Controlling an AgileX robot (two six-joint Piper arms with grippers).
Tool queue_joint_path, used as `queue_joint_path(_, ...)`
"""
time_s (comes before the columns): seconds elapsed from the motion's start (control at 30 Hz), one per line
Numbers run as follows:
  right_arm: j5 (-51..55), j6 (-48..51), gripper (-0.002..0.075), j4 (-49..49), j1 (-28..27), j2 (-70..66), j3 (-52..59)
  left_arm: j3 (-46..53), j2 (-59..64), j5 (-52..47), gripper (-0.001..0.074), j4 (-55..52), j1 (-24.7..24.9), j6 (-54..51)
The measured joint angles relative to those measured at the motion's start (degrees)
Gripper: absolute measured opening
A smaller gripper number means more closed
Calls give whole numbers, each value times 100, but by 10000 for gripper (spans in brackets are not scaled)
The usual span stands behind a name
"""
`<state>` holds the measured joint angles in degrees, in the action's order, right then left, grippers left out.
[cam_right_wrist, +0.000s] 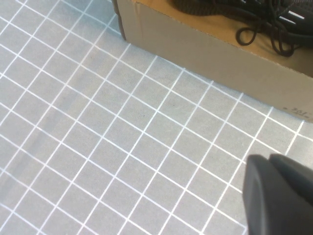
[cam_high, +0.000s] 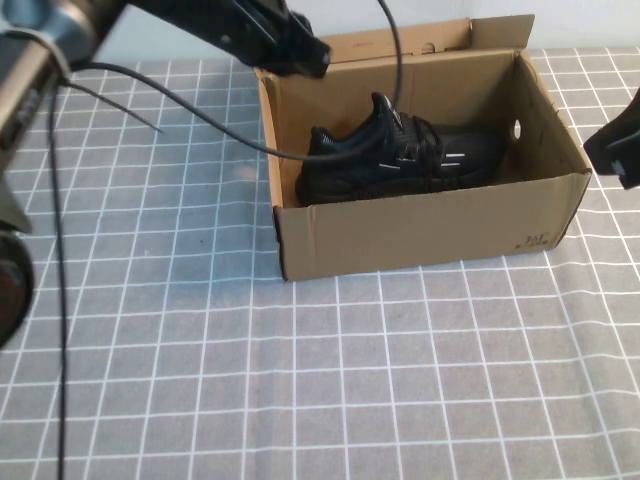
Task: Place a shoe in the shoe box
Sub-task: Place the shoe in the shoe box, then adjust the shoe
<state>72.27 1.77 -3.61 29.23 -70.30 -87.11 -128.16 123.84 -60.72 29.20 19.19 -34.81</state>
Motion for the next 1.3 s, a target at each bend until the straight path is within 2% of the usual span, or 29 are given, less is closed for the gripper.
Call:
queue_joint_path(0.17,0,0,-16,0,0,0,0,0,10,202,6,-1763,656,1570)
queue_joint_path(0.3,0,11,-16,0,0,0,0,0,45,434,31,-2131,887,1876)
queue_joint_path(0.4,0,117,-16,0,0,0,0,0,125,515,132,-2168,887,1904)
queue_joint_path(0.57,0,161,-16,0,0,0,0,0,435,529,412,-2236,887,2229)
queue_joint_path(0.63,0,171,-16,0,0,0,0,0,578,588,452,-2298,887,2516)
queue_joint_path(0.83,0,174,-16,0,0,0,167,0,864,795,477,-2636,887,3232)
queue_joint_path(1.3,-112,174,-16,18,0,0,697,-4,1173,1246,481,-2998,895,3481)
